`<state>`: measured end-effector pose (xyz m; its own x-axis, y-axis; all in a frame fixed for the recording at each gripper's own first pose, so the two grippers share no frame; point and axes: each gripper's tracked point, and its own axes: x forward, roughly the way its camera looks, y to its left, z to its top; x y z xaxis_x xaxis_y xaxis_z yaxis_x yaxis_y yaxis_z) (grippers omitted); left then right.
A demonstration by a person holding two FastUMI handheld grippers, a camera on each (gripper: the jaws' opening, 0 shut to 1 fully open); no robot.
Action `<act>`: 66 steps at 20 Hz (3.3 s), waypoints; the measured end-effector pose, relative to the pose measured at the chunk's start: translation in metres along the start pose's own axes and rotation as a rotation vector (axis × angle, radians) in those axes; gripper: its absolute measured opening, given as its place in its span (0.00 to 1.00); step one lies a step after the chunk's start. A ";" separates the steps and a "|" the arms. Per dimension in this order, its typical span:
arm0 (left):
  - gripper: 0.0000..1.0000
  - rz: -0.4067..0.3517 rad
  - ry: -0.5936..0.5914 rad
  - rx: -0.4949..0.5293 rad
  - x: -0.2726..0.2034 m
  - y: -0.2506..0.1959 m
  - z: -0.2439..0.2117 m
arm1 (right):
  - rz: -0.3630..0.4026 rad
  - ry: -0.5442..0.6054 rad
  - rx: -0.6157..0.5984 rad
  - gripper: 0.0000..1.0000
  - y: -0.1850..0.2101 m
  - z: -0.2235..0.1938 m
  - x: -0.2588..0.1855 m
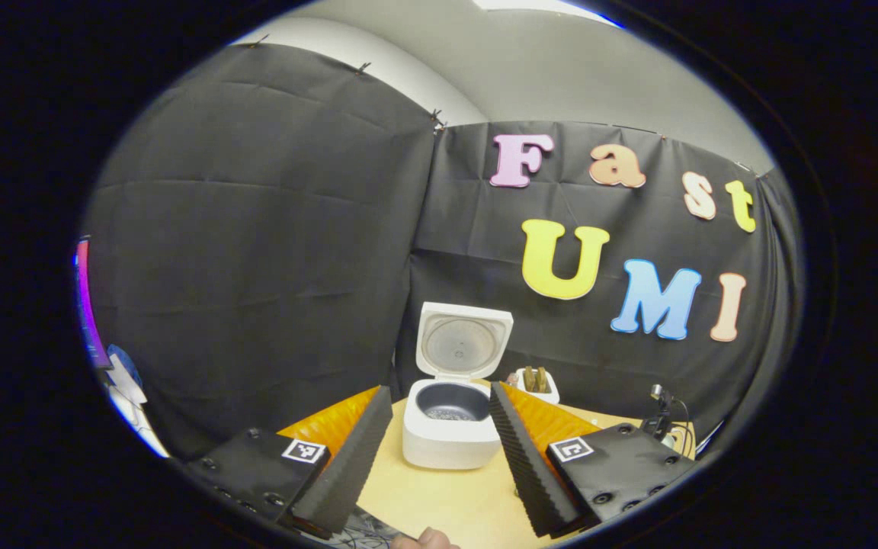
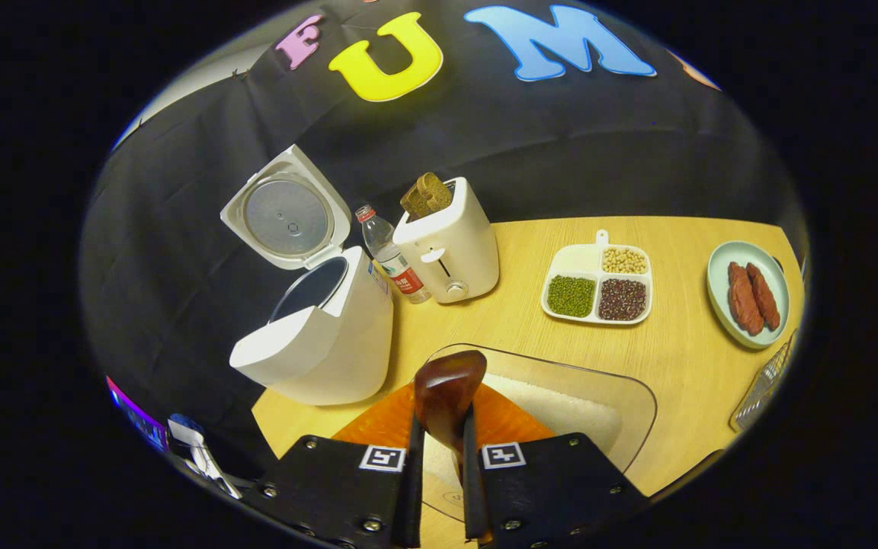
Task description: Close the left gripper, press the button to open the rice cooker; take a wooden spoon from the chopstick holder with the right hand, scoop a spoonful of rice and pour it into the rice cooker, then put the wooden spoon back into the chopstick holder.
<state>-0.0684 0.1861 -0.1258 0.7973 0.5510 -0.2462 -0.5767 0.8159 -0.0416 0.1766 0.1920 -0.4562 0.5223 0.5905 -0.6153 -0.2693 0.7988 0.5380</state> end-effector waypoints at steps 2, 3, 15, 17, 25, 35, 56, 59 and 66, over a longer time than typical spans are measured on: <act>0.91 0.016 0.005 -0.004 -0.001 0.006 -0.004 | 0.023 -0.007 0.068 0.22 0.000 0.002 0.005; 0.89 0.021 0.005 -0.001 -0.002 0.006 -0.003 | 0.028 -0.012 0.092 0.22 -0.002 0.004 0.009; 0.89 0.012 -0.015 0.059 -0.007 -0.011 0.012 | 0.137 -0.111 0.434 0.22 -0.013 0.039 -0.005; 0.89 0.017 -0.022 0.061 -0.006 -0.009 0.016 | 0.153 -0.126 0.452 0.22 -0.010 0.047 -0.009; 0.89 0.038 -0.027 0.056 -0.008 0.000 0.017 | 0.198 -0.170 0.441 0.22 0.019 0.078 -0.035; 0.92 0.088 -0.040 0.046 -0.014 0.028 0.017 | 0.371 -0.237 0.368 0.22 0.150 0.159 -0.018; 0.92 0.260 0.036 -0.004 -0.026 0.118 -0.015 | 0.277 -0.047 -0.079 0.22 0.263 0.114 0.205; 0.92 0.261 0.042 -0.006 -0.026 0.120 -0.018 | 0.270 -0.061 -0.230 0.22 0.268 0.105 0.203; 0.92 0.266 0.048 -0.005 -0.029 0.120 -0.015 | 0.257 -0.092 -0.699 0.22 0.278 0.070 0.181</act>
<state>-0.1635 0.2655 -0.1383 0.6088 0.7366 -0.2946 -0.7654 0.6430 0.0262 0.2531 0.5131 -0.3771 0.4310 0.7806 -0.4527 -0.8268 0.5425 0.1483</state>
